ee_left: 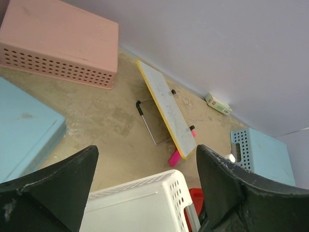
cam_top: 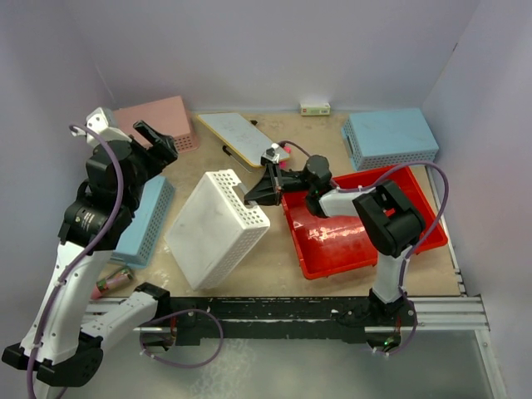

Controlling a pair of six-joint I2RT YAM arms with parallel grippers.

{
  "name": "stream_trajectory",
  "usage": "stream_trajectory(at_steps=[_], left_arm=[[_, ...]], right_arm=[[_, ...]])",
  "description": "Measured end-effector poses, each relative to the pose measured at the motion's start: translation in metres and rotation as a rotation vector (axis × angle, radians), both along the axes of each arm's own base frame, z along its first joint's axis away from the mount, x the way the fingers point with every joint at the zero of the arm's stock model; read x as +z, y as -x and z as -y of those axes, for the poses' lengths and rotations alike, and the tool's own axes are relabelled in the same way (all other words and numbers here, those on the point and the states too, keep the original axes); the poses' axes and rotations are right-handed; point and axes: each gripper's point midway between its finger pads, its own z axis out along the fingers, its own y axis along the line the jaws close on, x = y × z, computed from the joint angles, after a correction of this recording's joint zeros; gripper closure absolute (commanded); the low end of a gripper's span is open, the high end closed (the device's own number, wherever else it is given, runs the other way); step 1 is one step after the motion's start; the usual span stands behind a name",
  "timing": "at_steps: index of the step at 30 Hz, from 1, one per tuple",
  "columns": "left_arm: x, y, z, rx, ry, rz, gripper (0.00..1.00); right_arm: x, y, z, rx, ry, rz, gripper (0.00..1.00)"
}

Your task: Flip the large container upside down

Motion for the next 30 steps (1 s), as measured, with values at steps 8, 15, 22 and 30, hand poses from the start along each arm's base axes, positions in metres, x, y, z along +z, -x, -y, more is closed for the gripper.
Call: stream_trajectory(at_steps=[8, 15, 22, 30], left_arm=[[-0.003, -0.002, 0.006, -0.030, 0.000, -0.011, 0.20], [-0.015, -0.003, 0.013, -0.066, -0.004, -0.040, 0.20], [-0.025, -0.005, 0.015, -0.093, -0.059, -0.076, 0.20], [-0.071, -0.001, 0.027, -0.207, -0.220, -0.231, 0.20]], right_arm=[[-0.048, -0.034, -0.020, -0.079, 0.293, 0.108, 0.49], [-0.070, -0.061, -0.006, -0.162, 0.654, 0.396, 0.36], [-0.120, -0.057, 0.046, -0.154, 1.001, 0.454, 0.25], [-0.078, -0.063, 0.110, -0.310, 1.253, 0.609, 0.01]])
